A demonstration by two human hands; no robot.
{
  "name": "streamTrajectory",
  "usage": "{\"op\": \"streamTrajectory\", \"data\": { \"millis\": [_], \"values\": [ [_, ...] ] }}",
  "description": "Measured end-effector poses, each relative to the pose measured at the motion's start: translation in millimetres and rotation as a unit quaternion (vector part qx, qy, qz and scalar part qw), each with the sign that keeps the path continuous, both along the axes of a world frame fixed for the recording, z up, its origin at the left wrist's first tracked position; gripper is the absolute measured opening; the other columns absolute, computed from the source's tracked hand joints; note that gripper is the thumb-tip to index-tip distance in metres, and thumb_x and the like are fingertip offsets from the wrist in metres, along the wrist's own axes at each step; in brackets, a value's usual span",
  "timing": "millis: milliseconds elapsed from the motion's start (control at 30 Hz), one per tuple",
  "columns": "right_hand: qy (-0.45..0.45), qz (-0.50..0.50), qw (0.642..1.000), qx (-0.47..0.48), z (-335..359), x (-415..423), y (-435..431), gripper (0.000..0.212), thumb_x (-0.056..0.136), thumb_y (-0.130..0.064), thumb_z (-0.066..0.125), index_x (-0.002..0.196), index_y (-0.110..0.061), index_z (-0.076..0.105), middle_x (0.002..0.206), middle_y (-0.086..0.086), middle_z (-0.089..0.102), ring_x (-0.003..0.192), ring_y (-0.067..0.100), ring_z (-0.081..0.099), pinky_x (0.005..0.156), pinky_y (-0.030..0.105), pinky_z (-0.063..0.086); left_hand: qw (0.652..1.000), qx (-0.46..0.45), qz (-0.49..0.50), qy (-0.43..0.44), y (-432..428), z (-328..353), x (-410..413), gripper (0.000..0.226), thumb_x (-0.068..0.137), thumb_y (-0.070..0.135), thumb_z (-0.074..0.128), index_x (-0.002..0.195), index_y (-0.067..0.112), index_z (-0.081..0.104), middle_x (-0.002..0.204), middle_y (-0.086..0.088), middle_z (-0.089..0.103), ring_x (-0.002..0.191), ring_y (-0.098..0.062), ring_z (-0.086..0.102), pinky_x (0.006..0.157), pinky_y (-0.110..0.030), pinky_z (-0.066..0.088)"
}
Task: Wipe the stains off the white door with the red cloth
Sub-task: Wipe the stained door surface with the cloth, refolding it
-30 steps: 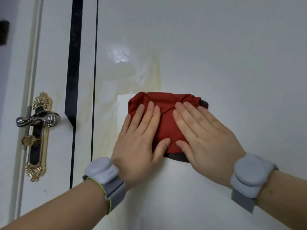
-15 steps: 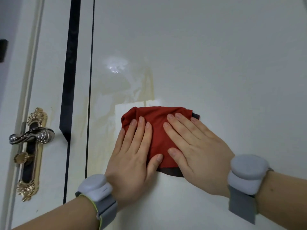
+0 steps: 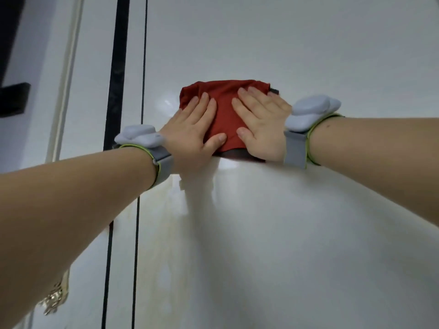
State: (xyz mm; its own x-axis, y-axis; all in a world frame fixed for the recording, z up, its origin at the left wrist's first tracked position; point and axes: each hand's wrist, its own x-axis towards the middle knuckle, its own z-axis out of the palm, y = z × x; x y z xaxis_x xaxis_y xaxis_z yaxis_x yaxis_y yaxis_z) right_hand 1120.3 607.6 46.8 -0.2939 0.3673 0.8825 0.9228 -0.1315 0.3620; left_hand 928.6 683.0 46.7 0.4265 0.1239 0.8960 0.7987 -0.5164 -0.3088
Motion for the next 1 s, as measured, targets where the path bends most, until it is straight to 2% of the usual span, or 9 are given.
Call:
{"op": "streamTrajectory", "data": {
  "millis": [167,233,300,367,767,833,933,1000],
  "values": [
    [-0.016,-0.03,0.999,0.013,-6,-2,0,0.075,0.094,-0.051,0.004,0.162,-0.018,0.003,0.171,0.002,-0.003,0.158,0.02,-0.004,0.125,0.038,-0.006,1.0,0.011,-0.007,-0.025,0,-11,1,0.1,0.08,0.071,0.005,0.164,0.018,0.007,0.173,-0.004,0.001,0.161,-0.022,0.001,0.128,-0.037,0.003],
    [-0.022,-0.025,0.999,0.016,-17,0,-3,0.083,0.087,-0.052,-0.004,0.162,-0.018,0.005,0.171,0.002,0.0,0.158,0.02,-0.002,0.125,0.037,-0.006,1.0,0.014,-0.019,-0.01,1,-23,1,0.096,0.085,0.069,0.007,0.165,0.016,0.008,0.173,-0.006,0.001,0.161,-0.023,0.0,0.129,-0.04,0.002],
    [-0.028,-0.029,0.999,0.005,-24,-1,-4,0.09,0.08,-0.053,-0.01,0.162,-0.018,0.003,0.171,0.002,-0.002,0.158,0.02,-0.004,0.125,0.037,-0.007,0.999,0.019,-0.025,-0.022,3,-32,0,0.094,0.086,0.069,0.009,0.164,0.017,0.01,0.173,-0.005,0.004,0.161,-0.023,0.003,0.128,-0.038,0.002],
    [-0.031,-0.033,0.999,-0.005,-31,0,-4,0.09,0.08,-0.053,-0.012,0.162,-0.019,-0.001,0.171,0.001,-0.006,0.157,0.019,-0.007,0.124,0.037,-0.009,0.998,0.031,-0.034,-0.035,4,-43,0,0.091,0.088,0.069,0.012,0.164,0.018,0.014,0.172,-0.005,0.008,0.16,-0.023,0.006,0.128,-0.037,0.003],
    [-0.04,-0.011,0.999,0.002,-68,-2,1,0.08,0.09,-0.05,-0.001,0.162,-0.018,0.006,0.171,0.002,-0.001,0.158,0.02,-0.004,0.125,0.038,-0.01,0.998,0.025,-0.047,-0.029,11,-82,-5,0.088,0.092,0.068,0.011,0.165,0.018,0.008,0.173,0.0,0.0,0.16,-0.019,-0.002,0.127,-0.034,-0.006],
    [-0.043,-0.012,0.999,0.007,-72,-3,2,0.078,0.092,-0.049,0.003,0.162,-0.016,0.01,0.171,0.003,0.002,0.158,0.021,-0.001,0.126,0.037,-0.009,0.998,0.024,-0.049,-0.03,12,-87,-6,0.088,0.092,0.068,0.011,0.165,0.019,0.006,0.172,0.001,-0.002,0.16,-0.018,-0.004,0.127,-0.034,-0.008],
    [-0.045,-0.007,0.999,0.023,-79,-3,5,0.072,0.097,-0.046,0.015,0.159,-0.013,0.024,0.168,0.007,0.018,0.156,0.024,0.014,0.124,0.039,-0.002,0.998,0.024,-0.05,-0.027,14,-93,-8,0.087,0.093,0.068,0.011,0.165,0.019,0.004,0.172,0.002,-0.004,0.159,-0.016,-0.007,0.126,-0.032,-0.01],
    [-0.049,-0.012,0.998,0.026,-83,-3,8,0.07,0.098,-0.045,0.018,0.159,-0.013,0.026,0.168,0.007,0.02,0.156,0.025,0.017,0.123,0.04,-0.001,0.998,0.023,-0.051,-0.025,15,-96,-9,0.087,0.093,0.068,0.01,0.165,0.019,0.003,0.171,0.003,-0.007,0.158,-0.014,-0.01,0.126,-0.031,-0.011]
  ]
}}
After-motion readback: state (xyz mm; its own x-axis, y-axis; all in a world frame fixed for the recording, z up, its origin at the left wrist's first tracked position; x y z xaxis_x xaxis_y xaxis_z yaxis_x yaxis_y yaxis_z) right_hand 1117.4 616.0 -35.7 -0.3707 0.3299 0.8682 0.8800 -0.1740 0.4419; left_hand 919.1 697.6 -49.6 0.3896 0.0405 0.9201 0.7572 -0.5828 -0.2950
